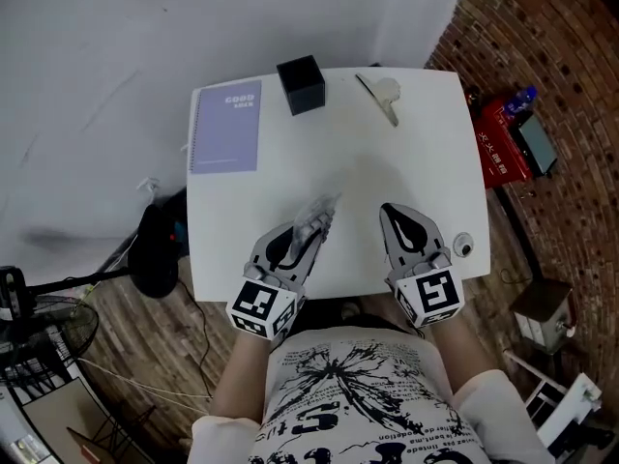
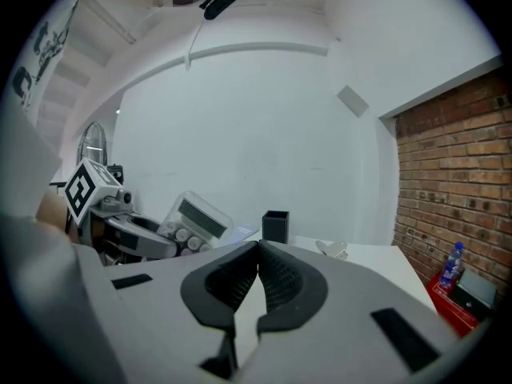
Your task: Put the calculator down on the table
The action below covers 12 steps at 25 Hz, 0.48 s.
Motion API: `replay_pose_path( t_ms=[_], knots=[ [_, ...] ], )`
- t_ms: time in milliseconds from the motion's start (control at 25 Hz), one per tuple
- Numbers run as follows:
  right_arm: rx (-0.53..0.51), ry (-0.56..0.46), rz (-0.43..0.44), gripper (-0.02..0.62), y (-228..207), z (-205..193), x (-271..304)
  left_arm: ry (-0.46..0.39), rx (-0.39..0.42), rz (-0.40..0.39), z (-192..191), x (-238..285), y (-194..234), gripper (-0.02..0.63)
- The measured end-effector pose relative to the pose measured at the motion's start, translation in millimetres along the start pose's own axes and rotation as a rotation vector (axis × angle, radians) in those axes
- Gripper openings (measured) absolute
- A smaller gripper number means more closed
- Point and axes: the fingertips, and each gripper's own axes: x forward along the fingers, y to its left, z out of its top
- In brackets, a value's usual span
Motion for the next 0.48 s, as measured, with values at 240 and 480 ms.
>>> replay_pose_path(
  t_ms=[240, 480],
  knots=[
    [0.045, 0.065, -0.006, 0.014, -6, -30, 29, 0.071, -0.083, -0.007, -40, 36, 28, 0.14],
    [0.081, 0.099, -0.008, 0.015, -12, -47, 49, 0.166, -0.155, -0.028, -69, 61, 40, 0.14]
  ],
)
